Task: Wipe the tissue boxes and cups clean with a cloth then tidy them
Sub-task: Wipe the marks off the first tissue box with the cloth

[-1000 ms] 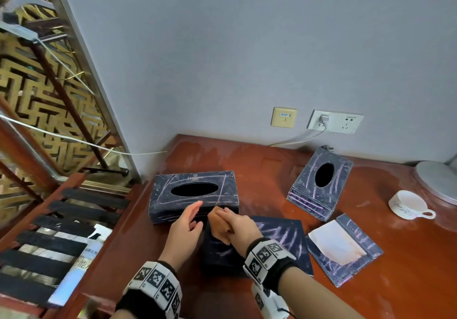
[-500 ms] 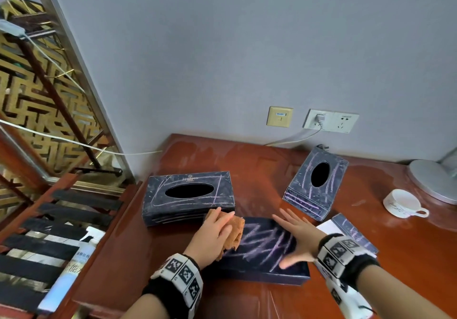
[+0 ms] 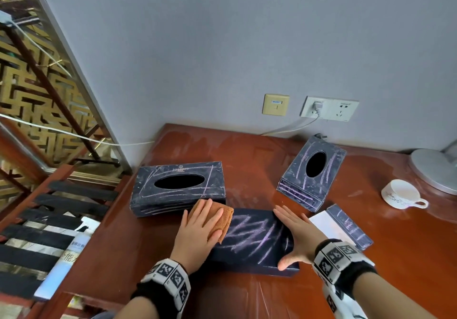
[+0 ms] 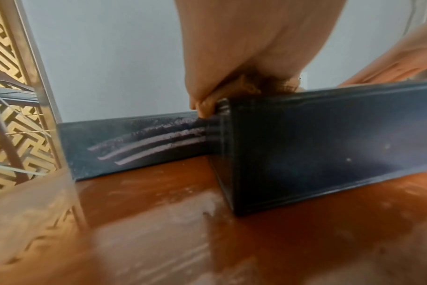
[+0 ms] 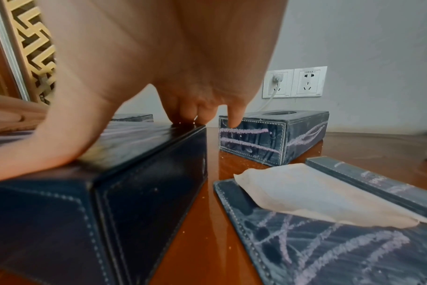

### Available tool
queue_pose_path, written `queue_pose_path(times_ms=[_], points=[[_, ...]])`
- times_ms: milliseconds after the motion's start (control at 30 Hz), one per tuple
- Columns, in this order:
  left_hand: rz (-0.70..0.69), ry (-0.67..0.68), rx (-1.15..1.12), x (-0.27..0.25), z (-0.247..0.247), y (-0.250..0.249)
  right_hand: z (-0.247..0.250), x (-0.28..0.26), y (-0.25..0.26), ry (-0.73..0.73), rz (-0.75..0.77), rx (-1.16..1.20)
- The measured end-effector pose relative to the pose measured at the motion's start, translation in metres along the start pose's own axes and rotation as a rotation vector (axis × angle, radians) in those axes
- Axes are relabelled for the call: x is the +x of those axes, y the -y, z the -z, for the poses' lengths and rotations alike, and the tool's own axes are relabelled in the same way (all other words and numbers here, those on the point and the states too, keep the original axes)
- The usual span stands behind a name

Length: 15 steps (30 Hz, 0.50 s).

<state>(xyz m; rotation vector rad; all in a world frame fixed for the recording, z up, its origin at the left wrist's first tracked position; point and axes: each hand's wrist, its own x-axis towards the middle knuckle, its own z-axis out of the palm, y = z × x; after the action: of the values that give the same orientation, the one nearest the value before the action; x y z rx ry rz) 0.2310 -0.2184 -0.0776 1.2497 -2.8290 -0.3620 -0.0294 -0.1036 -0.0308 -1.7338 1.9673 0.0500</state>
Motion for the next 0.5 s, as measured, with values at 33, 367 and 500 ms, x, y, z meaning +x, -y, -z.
queue_pose_path(times_ms=[33,367,500], points=[[0.021,-0.013,0.026,-0.002,-0.003,-0.002,0.0,0.0,0.0,-0.003,0.0,0.009],[-0.215,-0.205,-0.128,-0.039,-0.018,-0.028,0.0,0.003,-0.001,0.003,0.005,0.036],[-0.469,-0.19,-0.105,-0.03,-0.003,-0.004,-0.001,0.005,-0.002,0.011,0.007,0.04]])
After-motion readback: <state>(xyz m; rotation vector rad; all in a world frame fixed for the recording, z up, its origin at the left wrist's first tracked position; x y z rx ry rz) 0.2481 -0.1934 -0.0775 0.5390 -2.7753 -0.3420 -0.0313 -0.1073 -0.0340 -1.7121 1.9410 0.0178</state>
